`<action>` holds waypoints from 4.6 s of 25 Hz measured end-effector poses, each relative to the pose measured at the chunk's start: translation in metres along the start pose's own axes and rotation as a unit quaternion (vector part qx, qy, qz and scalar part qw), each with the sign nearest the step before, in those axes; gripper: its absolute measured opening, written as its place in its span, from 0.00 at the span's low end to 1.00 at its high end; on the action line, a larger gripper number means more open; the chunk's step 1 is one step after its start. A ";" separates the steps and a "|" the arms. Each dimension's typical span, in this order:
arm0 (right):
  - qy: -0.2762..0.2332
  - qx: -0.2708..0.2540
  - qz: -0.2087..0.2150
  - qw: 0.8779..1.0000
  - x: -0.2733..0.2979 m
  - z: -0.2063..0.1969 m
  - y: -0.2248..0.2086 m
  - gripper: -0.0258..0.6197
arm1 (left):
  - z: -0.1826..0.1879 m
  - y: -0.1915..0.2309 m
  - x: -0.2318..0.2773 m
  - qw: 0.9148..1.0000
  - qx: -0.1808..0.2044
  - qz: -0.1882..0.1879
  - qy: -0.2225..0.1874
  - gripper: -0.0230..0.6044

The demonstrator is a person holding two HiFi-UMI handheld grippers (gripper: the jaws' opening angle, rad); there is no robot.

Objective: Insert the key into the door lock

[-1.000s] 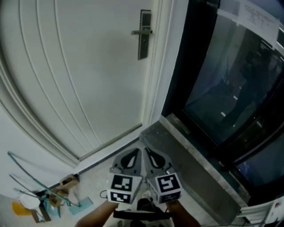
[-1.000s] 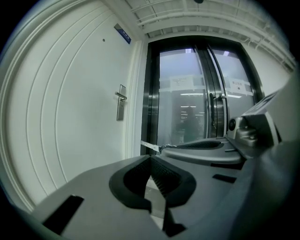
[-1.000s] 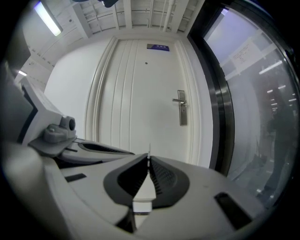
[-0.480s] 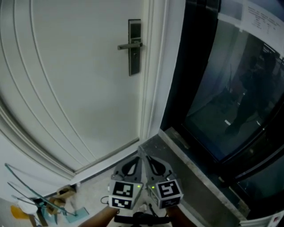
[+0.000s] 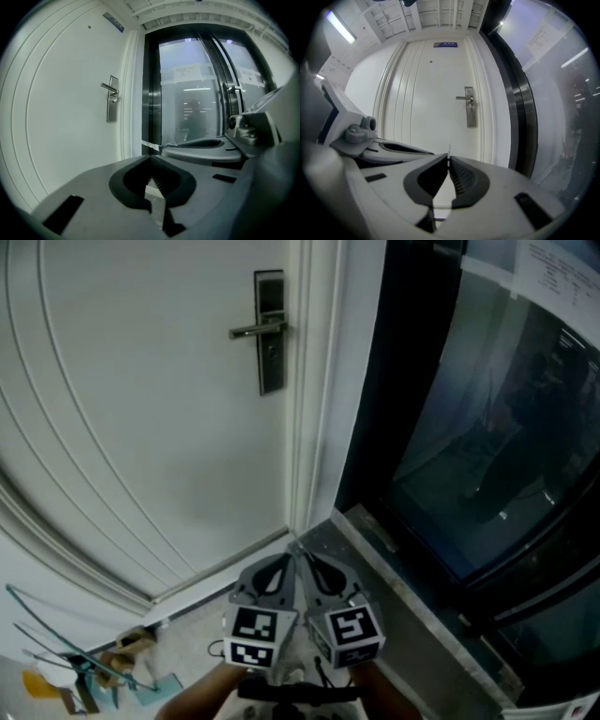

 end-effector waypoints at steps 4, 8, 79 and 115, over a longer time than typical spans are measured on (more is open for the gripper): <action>0.003 -0.005 0.000 1.000 0.014 0.001 -0.003 0.07 | -0.001 0.011 0.009 1.000 -0.006 0.001 -0.001 0.04; 0.007 -0.009 -0.007 1.000 0.036 0.002 -0.010 0.07 | -0.002 0.026 0.028 1.000 -0.009 -0.008 -0.001 0.04; -0.020 -0.597 -0.127 0.792 0.307 0.211 -0.116 0.07 | 0.090 0.222 0.225 0.998 0.004 -0.012 -0.060 0.04; 0.000 -0.682 -0.153 0.715 0.342 0.220 -0.124 0.07 | 0.084 0.235 0.231 0.998 -0.009 0.009 -0.058 0.04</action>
Point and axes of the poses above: the fingertips, and each gripper's own axes: x forward along the fingers, y to its left, z out of its top, the point moved 6 cm from there along -x, backward along the fingers, and after that the axes turned 5 degrees about x, right-handed, at the moved point
